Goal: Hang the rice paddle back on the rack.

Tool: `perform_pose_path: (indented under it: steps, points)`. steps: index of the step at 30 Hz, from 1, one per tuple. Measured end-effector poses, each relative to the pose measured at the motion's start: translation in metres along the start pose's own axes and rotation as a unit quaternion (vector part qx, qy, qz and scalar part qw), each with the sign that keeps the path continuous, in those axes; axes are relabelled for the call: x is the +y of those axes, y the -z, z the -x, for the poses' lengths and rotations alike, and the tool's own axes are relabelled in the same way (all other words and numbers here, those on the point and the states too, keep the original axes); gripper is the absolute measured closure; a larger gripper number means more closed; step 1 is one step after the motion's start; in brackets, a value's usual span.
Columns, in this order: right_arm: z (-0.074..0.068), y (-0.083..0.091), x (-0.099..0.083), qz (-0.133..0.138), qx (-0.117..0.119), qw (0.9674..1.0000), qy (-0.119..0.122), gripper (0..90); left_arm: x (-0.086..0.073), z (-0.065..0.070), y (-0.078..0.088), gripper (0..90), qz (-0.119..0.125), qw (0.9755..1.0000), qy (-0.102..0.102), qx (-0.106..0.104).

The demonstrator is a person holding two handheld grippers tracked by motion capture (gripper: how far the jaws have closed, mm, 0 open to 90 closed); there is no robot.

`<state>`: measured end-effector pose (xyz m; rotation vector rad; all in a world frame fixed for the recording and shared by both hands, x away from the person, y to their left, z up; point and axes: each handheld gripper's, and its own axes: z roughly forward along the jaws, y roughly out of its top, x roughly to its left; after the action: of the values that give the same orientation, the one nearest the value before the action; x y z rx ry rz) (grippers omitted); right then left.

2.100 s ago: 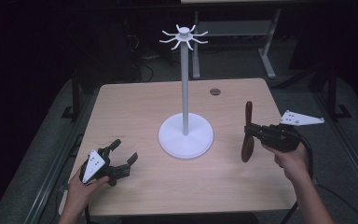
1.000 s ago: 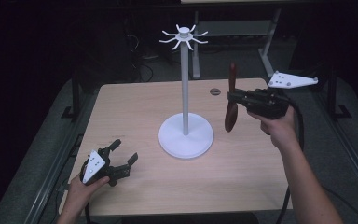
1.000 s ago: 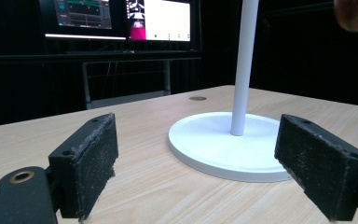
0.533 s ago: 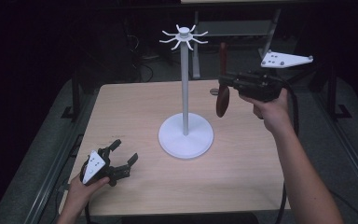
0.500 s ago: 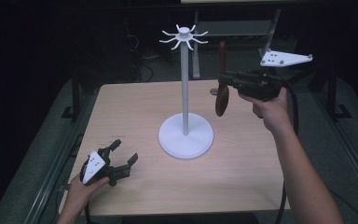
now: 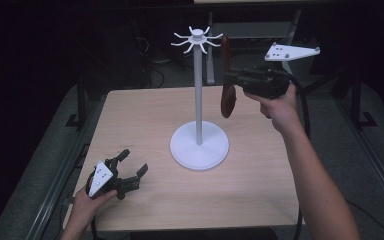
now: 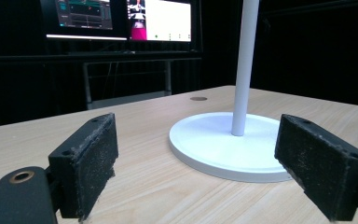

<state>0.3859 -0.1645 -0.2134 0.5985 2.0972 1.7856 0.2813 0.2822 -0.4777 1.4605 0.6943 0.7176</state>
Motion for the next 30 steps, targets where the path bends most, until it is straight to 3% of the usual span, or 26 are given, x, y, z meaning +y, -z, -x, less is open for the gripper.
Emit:
perform_pose_path:
  steps: [16,30]
  points:
    - [0.000,-0.014,-0.002,-0.018,-0.004,0.9998,0.000,76.8,0.000,0.000,0.000,12.8,0.000,1.0000,0.002,0.001]
    - [-0.002,-0.003,-0.012,-0.019,-0.007,0.9998,-0.008,65.8,0.000,0.000,0.000,12.8,0.001,1.0000,0.003,0.002]
